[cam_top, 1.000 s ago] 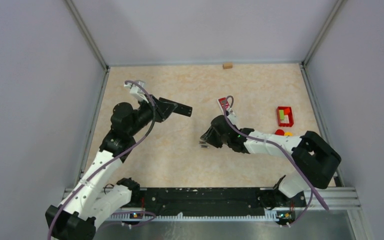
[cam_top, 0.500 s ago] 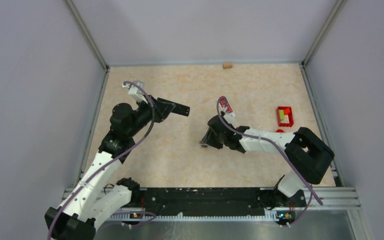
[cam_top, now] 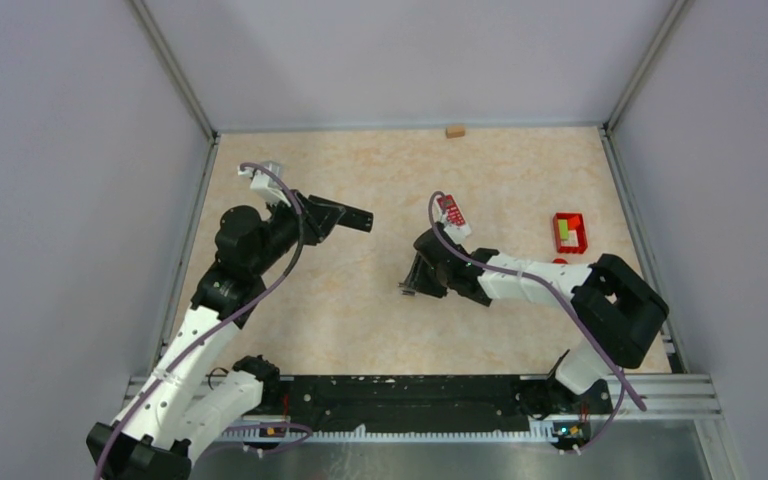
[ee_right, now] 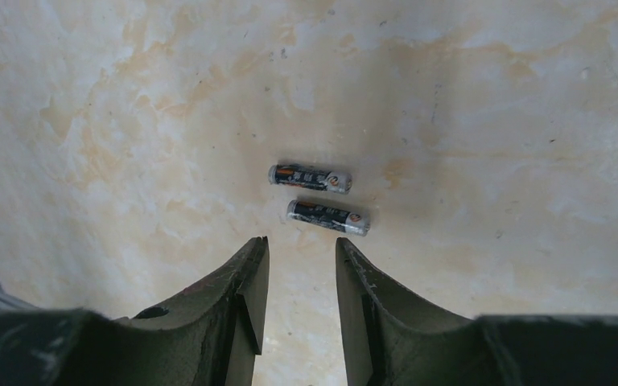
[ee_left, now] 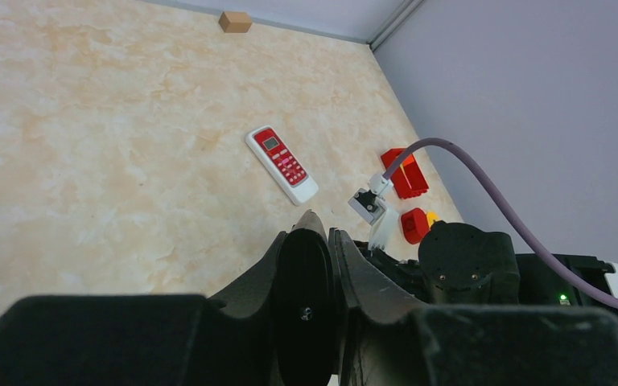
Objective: Load the batteries into the remote control
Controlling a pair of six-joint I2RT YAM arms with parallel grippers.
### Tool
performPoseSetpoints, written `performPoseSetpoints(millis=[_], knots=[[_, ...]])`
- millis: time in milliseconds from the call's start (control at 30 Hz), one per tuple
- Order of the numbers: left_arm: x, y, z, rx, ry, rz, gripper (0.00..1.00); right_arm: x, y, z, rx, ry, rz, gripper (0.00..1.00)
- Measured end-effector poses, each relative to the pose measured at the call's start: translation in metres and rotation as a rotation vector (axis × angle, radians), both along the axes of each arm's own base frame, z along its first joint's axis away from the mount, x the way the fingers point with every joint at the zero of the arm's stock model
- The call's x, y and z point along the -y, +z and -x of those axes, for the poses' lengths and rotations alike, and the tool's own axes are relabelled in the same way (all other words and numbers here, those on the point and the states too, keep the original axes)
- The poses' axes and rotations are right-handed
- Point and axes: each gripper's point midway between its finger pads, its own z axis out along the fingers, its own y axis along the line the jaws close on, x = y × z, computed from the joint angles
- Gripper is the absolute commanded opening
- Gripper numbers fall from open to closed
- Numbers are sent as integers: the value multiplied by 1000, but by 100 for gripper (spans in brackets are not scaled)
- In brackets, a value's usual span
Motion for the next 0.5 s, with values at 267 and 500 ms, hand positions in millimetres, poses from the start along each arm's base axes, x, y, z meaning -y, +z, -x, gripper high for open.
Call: performPoseSetpoints(millis=[267, 500], knots=[[-1, -3, 0, -12, 1, -5, 0, -16, 7, 3, -88, -125, -145, 41], [-2, -3, 0, -13, 6, -6, 0, -16, -4, 7, -168, -226, -181, 40]])
